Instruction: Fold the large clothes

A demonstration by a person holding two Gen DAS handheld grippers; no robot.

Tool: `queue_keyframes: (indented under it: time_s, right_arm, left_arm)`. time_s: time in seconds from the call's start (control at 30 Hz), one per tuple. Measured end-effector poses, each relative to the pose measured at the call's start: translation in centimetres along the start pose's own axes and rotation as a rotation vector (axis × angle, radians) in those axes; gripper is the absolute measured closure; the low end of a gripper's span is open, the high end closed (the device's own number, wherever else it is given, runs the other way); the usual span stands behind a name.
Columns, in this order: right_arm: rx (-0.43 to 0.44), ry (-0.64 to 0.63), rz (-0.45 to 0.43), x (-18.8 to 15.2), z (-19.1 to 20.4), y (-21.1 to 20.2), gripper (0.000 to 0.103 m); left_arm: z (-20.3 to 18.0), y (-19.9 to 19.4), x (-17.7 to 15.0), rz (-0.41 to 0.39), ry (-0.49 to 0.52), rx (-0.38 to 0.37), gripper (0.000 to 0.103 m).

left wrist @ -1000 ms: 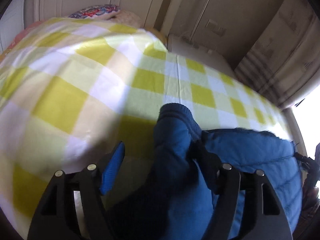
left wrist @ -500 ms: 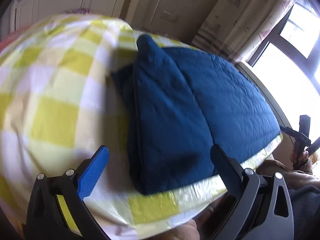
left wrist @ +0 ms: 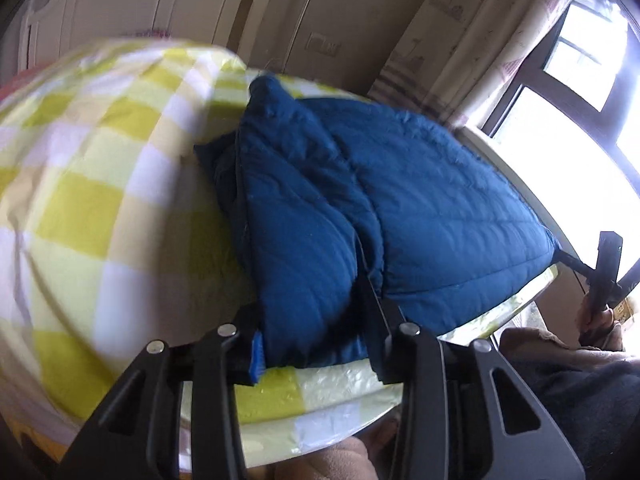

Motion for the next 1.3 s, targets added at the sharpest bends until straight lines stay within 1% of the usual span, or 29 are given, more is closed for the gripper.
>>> queue_keyframes:
  time_s: [0.07, 0.1, 0.13, 0.17, 0.2, 0.23, 0.27, 0.3, 0.33, 0.37, 0.4, 0.47, 0.5, 0.53, 0.6, 0.67, 0.7, 0.77, 0.83, 0.9, 0.93, 0.97, 1.03, 1.07, 1.1, 1.13, 1.17, 1.23, 1.3]
  right_arm:
    - [0.011, 0.033, 0.050, -0.8, -1.0, 1.4, 0.080]
    - [0.011, 0.046, 0.068, -0.9, -1.3, 1.8, 0.079]
    - [0.006, 0.058, 0.082, -0.7, -1.5, 1.7, 0.077]
    - [-0.025, 0.052, 0.098, -0.3, -1.6, 1.3, 0.074]
    - [-0.086, 0.033, 0.102, 0.5, -1.4, 0.7, 0.067]
    - [-0.141, 0.004, 0.090, 1.1, -1.1, -0.2, 0.057]
    - [-0.191, -0.015, 0.075, 1.7, -0.9, -0.9, 0.029]
    - [-0.287, -0.045, 0.043, 3.1, -0.2, -1.9, 0.004]
    - [-0.334, -0.072, 0.019, 4.2, 0.4, -2.6, 0.004]
    - [-0.354, -0.115, -0.001, 5.9, 1.6, -3.3, 0.004]
    - [-0.355, -0.137, -0.010, 6.8, 2.3, -3.6, 0.004]
    - [-0.358, -0.216, -0.053, 10.3, 5.4, -4.5, 0.004]
    - [-0.353, -0.242, -0.065, 11.5, 6.6, -4.6, 0.004]
    - [-0.346, -0.283, -0.087, 13.3, 8.6, -4.7, 0.004]
    - [-0.336, -0.319, -0.137, 15.9, 11.2, -4.6, 0.004]
    - [-0.315, -0.303, -0.194, 18.6, 13.2, -3.8, 0.004]
    - [-0.321, -0.273, -0.211, 19.3, 13.8, -2.9, 0.004]
    - [-0.331, -0.242, -0.231, 19.3, 14.2, -1.2, 0.004]
    - [-0.311, -0.229, -0.230, 18.4, 13.7, 0.8, 0.004]
    - [-0.276, -0.193, -0.166, 16.9, 12.7, 3.4, 0.004]
    - [-0.254, -0.187, -0.098, 16.2, 12.2, 5.5, 0.004]
    - [-0.255, -0.197, -0.061, 15.0, 12.1, 6.7, 0.004]
    - [-0.303, -0.241, 0.009, 12.9, 12.0, 9.4, 0.004]
    - [-0.341, -0.262, 0.066, 12.0, 11.8, 11.3, 0.004]
    - [-0.349, -0.272, 0.119, 10.9, 11.3, 13.3, 0.004]
    - [-0.325, -0.261, 0.099, 10.4, 10.9, 13.7, 0.004]
    - [-0.285, -0.243, 0.064, 10.2, 10.2, 13.8, 0.004]
    - [-0.235, -0.223, 0.074, 10.1, 9.3, 13.9, 0.004]
    - [-0.240, -0.229, 0.087, 10.0, 9.3, 14.0, 0.004]
  left_arm:
    - [1.0, 0.0, -0.1, 0.002, -0.040, -0.060, 0.058]
    - [1.3, -0.1, 0.0, 0.014, -0.047, -0.055, 0.050]
    - [1.3, -0.1, 0.1, 0.020, -0.040, -0.028, 0.040]
    - [1.1, -0.2, 0.1, 0.027, -0.022, 0.012, 0.032]
    - [0.6, -0.3, 0.3, 0.045, 0.014, 0.077, 0.017]
    - [0.0, -0.6, 0.6, 0.060, 0.061, 0.144, 0.010]
    - [-0.7, -1.1, 1.0, 0.066, 0.105, 0.203, 0.008]
    - [-1.2, -1.4, 1.5, 0.068, 0.131, 0.252, 0.003]
    - [-1.8, -1.7, 2.4, 0.070, 0.154, 0.311, 0.003]
    - [-2.4, -2.1, 3.3, 0.065, 0.178, 0.369, 0.003]
    - [-3.7, -3.0, 4.8, 0.032, 0.221, 0.450, 0.003]
    - [-6.0, -4.7, 6.9, -0.043, 0.275, 0.503, 0.003]
    - [-7.8, -6.1, 8.3, -0.117, 0.307, 0.498, 0.003]
    - [-9.2, -7.5, 9.6, -0.189, 0.328, 0.468, 0.002]
    - [-12.5, -9.8, 11.8, -0.335, 0.347, 0.362, 0.002]
    - [-14.4, -9.9, 13.3, -0.396, 0.338, 0.316, 0.002]
    - [-15.3, -8.7, 13.8, -0.401, 0.313, 0.337, 0.002]
    - [-15.7, -6.5, 13.5, -0.387, 0.287, 0.379, 0.002]
    - [-16.0, -3.0, 12.6, -0.348, 0.304, 0.404, 0.002]
    - [-15.5, 0.3, 11.8, -0.269, 0.311, 0.420, 0.002]
    - [-15.0, 2.1, 11.5, -0.215, 0.308, 0.423, 0.002]
    - [-14.4, 3.7, 11.1, -0.171, 0.304, 0.434, 0.002]
    - [-13.1, 6.4, 10.3, -0.083, 0.282, 0.458, 0.002]
    - [-12.2, 7.5, 9.7, -0.047, 0.268, 0.462, 0.002]
    - [-10.9, 8.6, 9.2, -0.016, 0.238, 0.419, 0.002]
    - [-10.2, 8.8, 8.9, -0.044, 0.215, 0.371, 0.002]
    - [-9.6, 8.9, 8.6, -0.068, 0.212, 0.355, 0.002]
    - [-9.7, 9.4, 8.3, -0.076, 0.242, 0.383, 0.002]
    - [-9.8, 9.8, 8.2, -0.078, 0.254, 0.410, 0.002]
Point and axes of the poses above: each gripper's, at about its wrist camera, not at the fingertips, and y roughly the way its jaws point, z to its left, x to its top, the point moved 3 cm from there along y, roughly the way its jaws point, and after that the axes turned 11 degrees about z, right-handed, at the moved point
